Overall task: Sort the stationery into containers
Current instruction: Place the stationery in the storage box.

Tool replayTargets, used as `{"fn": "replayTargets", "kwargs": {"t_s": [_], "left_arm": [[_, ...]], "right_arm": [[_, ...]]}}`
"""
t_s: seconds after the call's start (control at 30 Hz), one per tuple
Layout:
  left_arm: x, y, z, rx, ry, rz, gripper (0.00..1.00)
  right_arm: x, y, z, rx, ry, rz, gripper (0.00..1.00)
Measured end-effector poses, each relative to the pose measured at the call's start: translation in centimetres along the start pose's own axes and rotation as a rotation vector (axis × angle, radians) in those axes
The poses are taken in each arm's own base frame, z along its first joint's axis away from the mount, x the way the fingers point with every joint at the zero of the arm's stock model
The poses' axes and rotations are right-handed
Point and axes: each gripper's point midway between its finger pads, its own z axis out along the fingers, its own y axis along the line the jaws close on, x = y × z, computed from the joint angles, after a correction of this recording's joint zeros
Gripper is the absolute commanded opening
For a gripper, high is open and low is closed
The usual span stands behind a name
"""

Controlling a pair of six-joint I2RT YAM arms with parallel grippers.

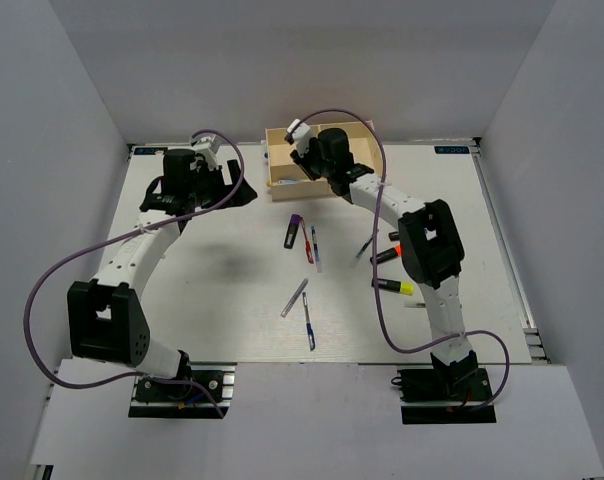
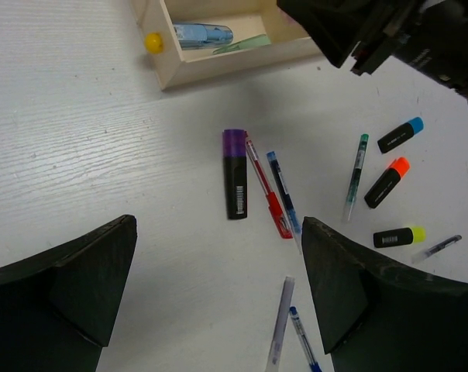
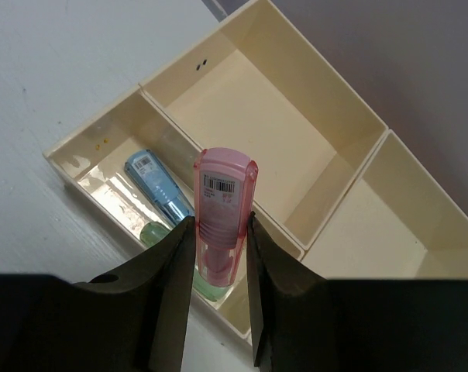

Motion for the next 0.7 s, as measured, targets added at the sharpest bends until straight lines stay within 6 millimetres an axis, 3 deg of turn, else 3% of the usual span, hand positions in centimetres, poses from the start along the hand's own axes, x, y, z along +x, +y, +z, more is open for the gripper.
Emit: {"fn": "replayTargets", "kwargs": {"t_s": [0.1,0.23,0.3,0.4,0.53,0.7], "left_arm": [[-0.3,-0.2,-0.2,0.008,-0.012,0.023,0.95],[-0.1,0.0,-0.1,0.003,-0.019,0.071,0.94],[0.0,0.3,-0.1,-0.009,-0.021,0.093,0.93],[-0.2,0.5,-0.1,-0.024,-0.028,0.112,0.92],[-0.2,0.6,0.0,-0.030,-0.031,0.118,0.89],[0.3,0.2,0.1,-0.005,-0.013,0.145,0.81]], "right_arm": [[1.3,0.4,0.8,-0.003,0.021,-0.005,0.09],[2.2,0.7,1.2,-0.003,0.040,-0.010,0.43],[2.3,0.6,1.2,0.004,0.044,-0.016,0.52],[2.3,0.5,1.2,0.008,0.047,-0.024,0.75],[2.6,0.2,1.1,0.023,0.064,-0.029,0.78],[2.7,-0.1,0.5,0.046,0.096,0.039,0.74]]}}
